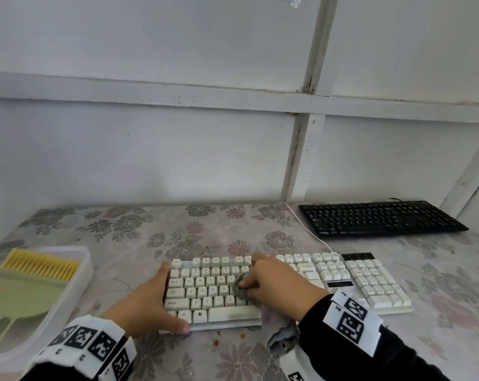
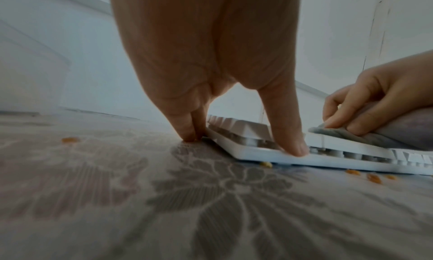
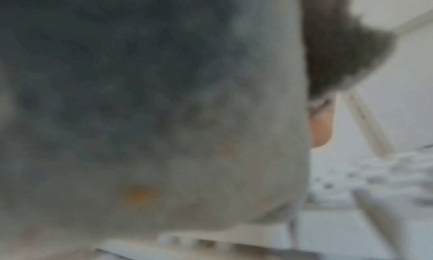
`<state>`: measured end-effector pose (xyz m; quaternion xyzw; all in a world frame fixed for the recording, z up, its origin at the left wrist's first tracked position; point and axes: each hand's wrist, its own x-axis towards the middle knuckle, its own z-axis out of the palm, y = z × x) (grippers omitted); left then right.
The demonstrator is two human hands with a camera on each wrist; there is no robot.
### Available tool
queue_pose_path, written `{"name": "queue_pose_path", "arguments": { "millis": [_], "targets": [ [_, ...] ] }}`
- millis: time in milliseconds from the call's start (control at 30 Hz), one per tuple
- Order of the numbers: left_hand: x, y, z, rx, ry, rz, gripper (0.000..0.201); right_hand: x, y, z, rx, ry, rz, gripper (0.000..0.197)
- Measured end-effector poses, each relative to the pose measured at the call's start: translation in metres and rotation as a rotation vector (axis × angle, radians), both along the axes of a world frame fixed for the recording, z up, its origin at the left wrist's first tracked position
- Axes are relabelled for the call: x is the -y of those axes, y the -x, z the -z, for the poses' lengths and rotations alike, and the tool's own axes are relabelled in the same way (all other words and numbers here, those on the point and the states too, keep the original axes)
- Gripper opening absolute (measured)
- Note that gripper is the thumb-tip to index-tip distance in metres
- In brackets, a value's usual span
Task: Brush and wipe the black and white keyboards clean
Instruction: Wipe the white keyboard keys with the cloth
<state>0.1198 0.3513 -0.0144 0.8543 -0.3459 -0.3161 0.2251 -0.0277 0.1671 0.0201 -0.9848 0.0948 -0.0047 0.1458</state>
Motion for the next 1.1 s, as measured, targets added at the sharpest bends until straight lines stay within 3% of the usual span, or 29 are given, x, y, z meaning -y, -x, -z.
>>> {"name": "queue_pose_path", "arguments": {
  "millis": [333, 467, 567, 700, 967, 1100],
  "targets": [
    [0.0, -0.004, 0.007, 0.003, 0.005, 0.0, 0.133, 0.048, 0.038, -0.004, -0.143, 0.063, 0.228, 0.022],
    [0.0, -0.006, 0.009, -0.011, 0.01, -0.001, 0.135, 0.051, 0.039, -0.007, -0.192, 0.149, 0.338, 0.03],
    [0.0, -0.007, 0.009, -0.014, 0.014, 0.001, 0.136, 0.039, 0.03, -0.01, -0.09, 0.104, 0.226, 0.023],
    [0.0, -0.006, 0.008, -0.019, 0.02, 0.004, 0.135, 0.016, 0.016, -0.007, -0.083, 0.002, 0.016, 0.021],
    [-0.001, -0.007, 0.009, -0.019, 0.019, 0.013, 0.137, 0.057, 0.058, -0.002, -0.116, 0.035, 0.174, 0.023],
    [-0.002, -0.007, 0.007, -0.031, 0.019, 0.029, 0.151, 0.081, 0.078, -0.004, -0.175, 0.131, 0.247, 0.021]
  ]
}}
